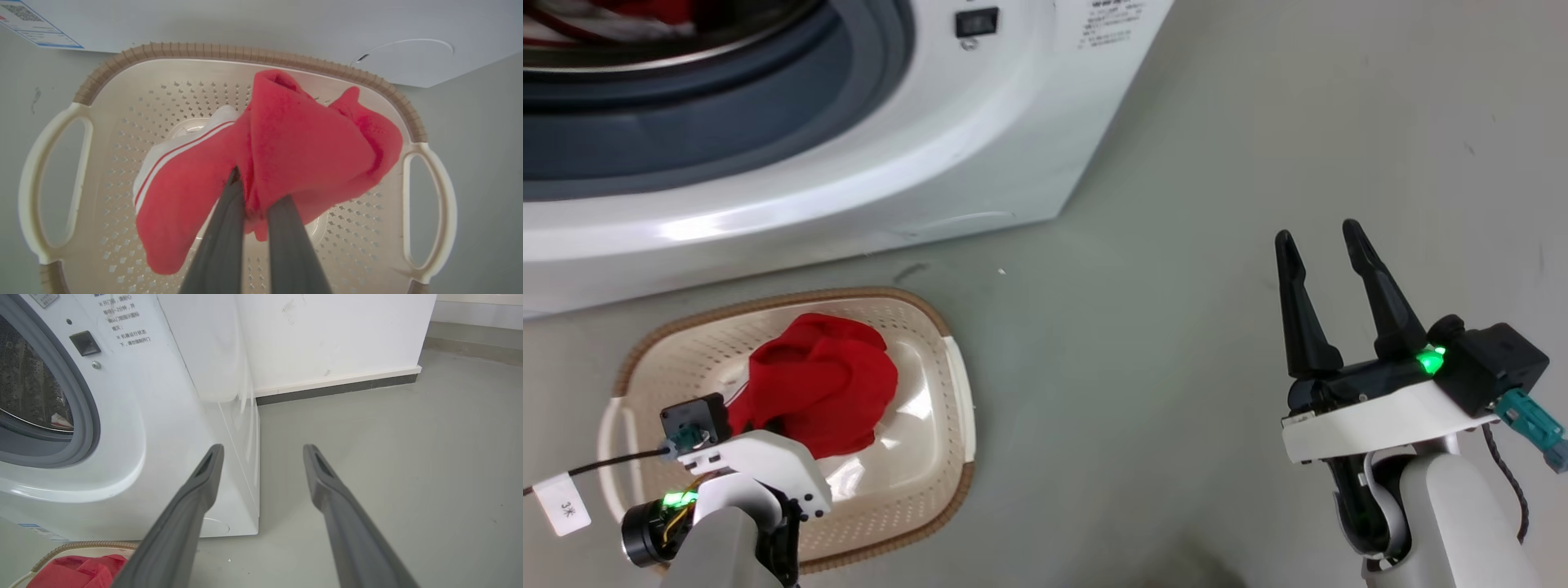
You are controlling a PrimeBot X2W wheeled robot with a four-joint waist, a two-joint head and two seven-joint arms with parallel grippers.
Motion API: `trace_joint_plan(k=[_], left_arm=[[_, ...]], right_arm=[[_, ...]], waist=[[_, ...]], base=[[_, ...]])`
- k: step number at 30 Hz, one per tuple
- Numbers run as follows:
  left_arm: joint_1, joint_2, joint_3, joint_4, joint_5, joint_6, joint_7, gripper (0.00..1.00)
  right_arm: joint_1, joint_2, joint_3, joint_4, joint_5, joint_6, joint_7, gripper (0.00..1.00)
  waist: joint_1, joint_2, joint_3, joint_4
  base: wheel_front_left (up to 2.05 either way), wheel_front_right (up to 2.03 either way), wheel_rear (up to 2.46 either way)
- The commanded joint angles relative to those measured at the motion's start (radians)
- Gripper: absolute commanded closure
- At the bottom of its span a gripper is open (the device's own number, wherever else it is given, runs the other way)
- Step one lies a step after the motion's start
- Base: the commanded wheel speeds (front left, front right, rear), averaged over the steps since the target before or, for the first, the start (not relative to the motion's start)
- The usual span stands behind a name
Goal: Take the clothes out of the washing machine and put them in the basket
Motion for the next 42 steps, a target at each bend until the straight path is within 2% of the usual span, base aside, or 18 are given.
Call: trace_joint_plan(k=[1,8,15,16,17,18,19,20,31,35,38,42], left_arm=[[-0.025,0.011,0.003,0.033,-0.006,0.004,-0.005,1.00],[-0.108,0.033,0.003,0.190,-0.014,0.004,-0.006,1.00],[-0.139,0.035,0.008,0.296,-0.034,0.004,0.014,1.00],[-0.141,0.032,0.009,0.302,-0.037,0.002,0.018,0.90],[-0.144,0.030,0.007,0.306,-0.037,0.000,0.020,0.56],[-0.144,0.030,0.007,0.306,-0.037,0.000,0.020,0.56],[-0.146,0.027,0.005,0.311,-0.039,-0.002,0.022,0.09],[-0.147,0.025,0.003,0.315,-0.042,-0.005,0.022,0.00],[-0.087,-0.016,-0.002,0.331,-0.057,-0.030,-0.030,0.00],[-0.055,-0.029,-0.004,0.321,-0.057,-0.023,-0.042,0.00],[-0.040,-0.045,-0.004,0.280,-0.054,-0.025,-0.047,0.00],[0.016,-0.052,0.012,0.148,-0.038,-0.011,-0.047,0.00]], right_arm=[[-0.024,0.001,0.005,0.004,0.007,-0.001,-0.007,0.00],[-0.060,0.001,0.020,0.020,0.026,-0.001,-0.024,0.00],[-0.082,0.001,0.024,0.038,0.034,-0.001,-0.028,0.00],[-0.084,0.001,0.022,0.039,0.034,-0.001,-0.028,0.00],[-0.087,0.001,0.020,0.038,0.033,-0.001,-0.028,0.00],[-0.087,0.001,0.020,0.038,0.033,-0.001,-0.028,0.00],[-0.087,0.001,0.018,0.037,0.032,-0.001,-0.027,0.00],[-0.086,0.001,0.017,0.037,0.029,-0.001,-0.027,0.00],[-0.030,0.000,-0.003,0.061,-0.001,-0.001,-0.027,0.00],[0.004,0.000,-0.013,0.071,-0.019,-0.001,-0.027,0.00],[0.027,0.000,-0.024,0.072,-0.030,-0.001,-0.022,0.00],[0.057,0.001,-0.034,0.063,-0.039,-0.001,-0.010,0.00]], waist=[[0.0000,0.0000,0.065,-0.048],[0.0000,0.0000,0.149,-0.085],[0.0000,0.0000,0.170,-0.092],[0.0000,0.0000,0.170,-0.090],[0.0000,0.0000,0.167,-0.087],[0.0000,0.0000,0.167,-0.087],[0.0000,0.0000,0.163,-0.084],[0.0000,0.0000,0.156,-0.080],[0.0000,0.0000,-0.053,-0.015],[0.0000,0.0000,-0.134,0.012],[0.0000,0.0000,-0.182,0.031],[0.0000,0.0000,-0.234,0.051]], base=[[0.00,0.00,0.00],[0.00,0.00,0.00],[0.00,0.00,0.00],[0.00,0.00,0.00],[0.00,0.00,0.00],[0.00,0.00,0.00],[0.00,0.00,0.00],[0.00,0.00,0.00],[0.00,0.00,0.00],[0.00,0.00,0.00],[0.00,0.00,0.00],[0.00,0.00,0.00]])
